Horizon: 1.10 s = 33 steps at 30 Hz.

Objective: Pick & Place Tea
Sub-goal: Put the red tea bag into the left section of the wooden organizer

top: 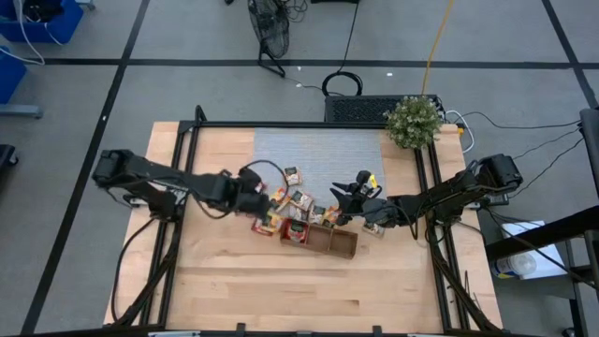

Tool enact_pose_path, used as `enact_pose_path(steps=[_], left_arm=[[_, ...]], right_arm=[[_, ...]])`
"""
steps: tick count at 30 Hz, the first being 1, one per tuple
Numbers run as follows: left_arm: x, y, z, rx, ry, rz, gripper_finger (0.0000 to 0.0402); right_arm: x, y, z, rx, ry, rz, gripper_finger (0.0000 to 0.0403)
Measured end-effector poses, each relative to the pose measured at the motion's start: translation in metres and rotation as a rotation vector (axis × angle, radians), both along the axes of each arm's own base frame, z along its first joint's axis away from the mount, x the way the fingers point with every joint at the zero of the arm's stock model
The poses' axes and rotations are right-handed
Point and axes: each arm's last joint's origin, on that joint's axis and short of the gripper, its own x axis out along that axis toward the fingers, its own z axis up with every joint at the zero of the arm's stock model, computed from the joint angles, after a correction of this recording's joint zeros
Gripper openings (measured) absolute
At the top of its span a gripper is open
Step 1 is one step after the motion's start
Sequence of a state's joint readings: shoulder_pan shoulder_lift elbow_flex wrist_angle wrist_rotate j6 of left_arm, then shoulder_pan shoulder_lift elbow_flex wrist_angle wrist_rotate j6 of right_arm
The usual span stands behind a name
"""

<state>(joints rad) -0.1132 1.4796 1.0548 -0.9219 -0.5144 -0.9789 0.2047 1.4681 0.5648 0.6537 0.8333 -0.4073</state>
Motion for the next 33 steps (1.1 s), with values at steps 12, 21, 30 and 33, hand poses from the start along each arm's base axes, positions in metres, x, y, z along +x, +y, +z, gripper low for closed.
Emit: enact_pose_path(steps=[12, 21, 30, 33], left_arm=[[0.021, 0.053, -0.061, -0.199, 0.003, -0.003, 0.0172], [0.021, 0.068, -0.082, -0.278, 0.082, 0.048, 0.0165], [0.023, 0.068, -0.091, -0.293, 0.116, 0.06, 0.0163], [0.022, 0.068, -0.091, -0.295, 0.118, 0.064, 0.0163]], right_arm=[[0.0, -0.004, 0.0, -0.001, 0.001, -0.015, 0.007], [0.0, -0.004, 0.0, -0.001, 0.004, -0.016, 0.007], [0.0, -0.004, -0.001, 0.0, 0.005, -0.016, 0.007], [0.0, -0.004, -0.001, 0.0, 0.007, -0.016, 0.007]])
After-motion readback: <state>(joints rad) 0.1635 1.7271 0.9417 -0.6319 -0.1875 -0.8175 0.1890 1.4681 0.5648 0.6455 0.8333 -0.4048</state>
